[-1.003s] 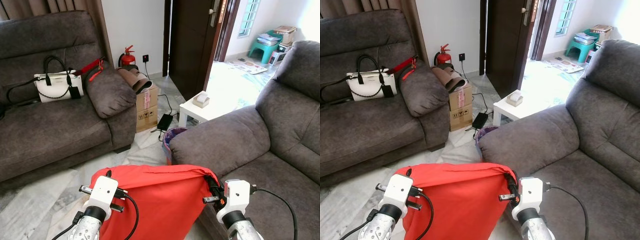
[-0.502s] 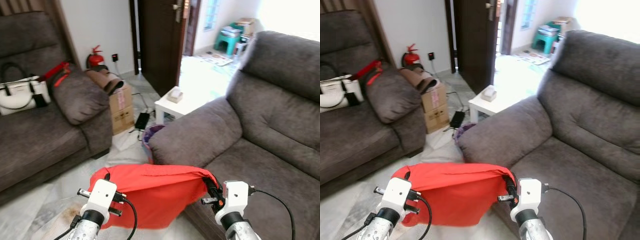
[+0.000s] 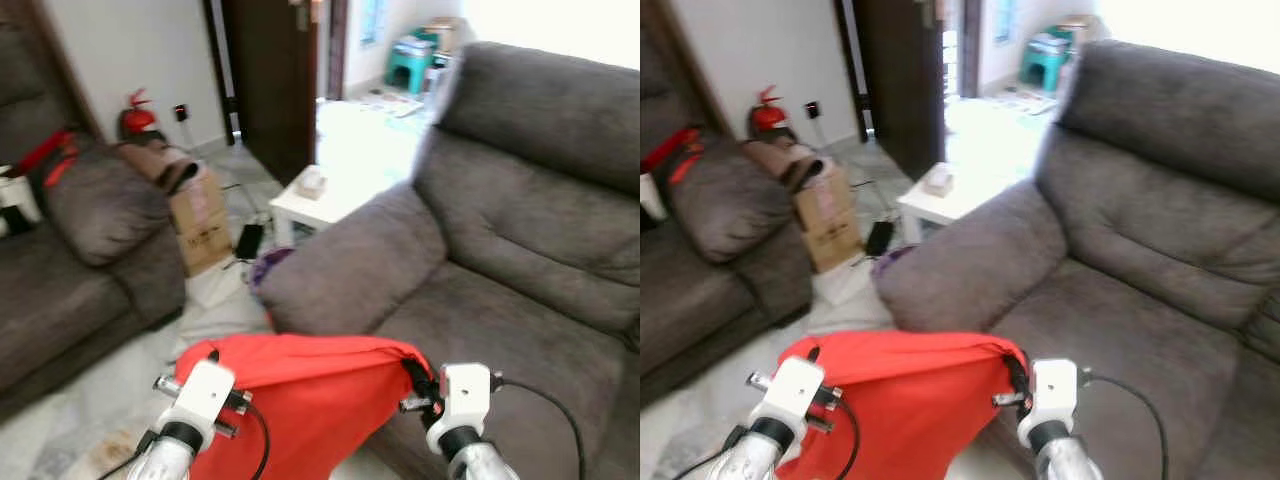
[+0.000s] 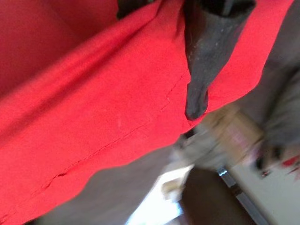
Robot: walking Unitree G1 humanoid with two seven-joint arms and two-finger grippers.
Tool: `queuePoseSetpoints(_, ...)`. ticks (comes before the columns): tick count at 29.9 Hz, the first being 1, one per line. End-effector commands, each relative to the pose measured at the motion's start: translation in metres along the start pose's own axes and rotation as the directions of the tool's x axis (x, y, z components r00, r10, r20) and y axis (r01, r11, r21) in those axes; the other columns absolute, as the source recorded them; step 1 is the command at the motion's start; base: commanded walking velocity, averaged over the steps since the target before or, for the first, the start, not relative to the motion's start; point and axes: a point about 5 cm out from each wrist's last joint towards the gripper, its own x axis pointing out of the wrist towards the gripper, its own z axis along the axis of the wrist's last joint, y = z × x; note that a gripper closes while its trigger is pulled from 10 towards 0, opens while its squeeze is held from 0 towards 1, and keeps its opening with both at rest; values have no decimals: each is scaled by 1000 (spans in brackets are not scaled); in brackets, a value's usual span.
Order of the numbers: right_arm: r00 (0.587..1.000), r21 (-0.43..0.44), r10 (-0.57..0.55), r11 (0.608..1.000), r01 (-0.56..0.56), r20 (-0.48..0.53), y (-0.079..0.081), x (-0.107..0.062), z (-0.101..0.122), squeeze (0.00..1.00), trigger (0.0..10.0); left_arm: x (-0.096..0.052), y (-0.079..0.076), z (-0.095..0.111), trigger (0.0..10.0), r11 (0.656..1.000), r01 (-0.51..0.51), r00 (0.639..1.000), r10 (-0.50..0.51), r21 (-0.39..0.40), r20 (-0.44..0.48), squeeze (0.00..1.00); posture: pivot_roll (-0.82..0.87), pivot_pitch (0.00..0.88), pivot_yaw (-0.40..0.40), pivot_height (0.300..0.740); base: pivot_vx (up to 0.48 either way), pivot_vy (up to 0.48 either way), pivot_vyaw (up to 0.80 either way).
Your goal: Move the pillow to the sofa from floor
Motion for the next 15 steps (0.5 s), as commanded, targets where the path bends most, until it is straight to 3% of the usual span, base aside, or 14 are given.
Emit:
queuePoseSetpoints(1, 973, 18, -226, 974, 226, 46, -41, -10, 10, 0, 10000, -8, 34, -6, 10000, 991, -132, 991, 132, 23, -17, 0, 17, 0, 37, 740, 0, 0, -738)
queuePoseSetpoints(15, 968, 12, -248, 969, 248, 42, -45, -10, 11, 0, 10000, -5, 32, -3, 10000, 993, -117, 993, 117, 6, 4, 0, 18, 0, 32, 740, 0, 0, -735)
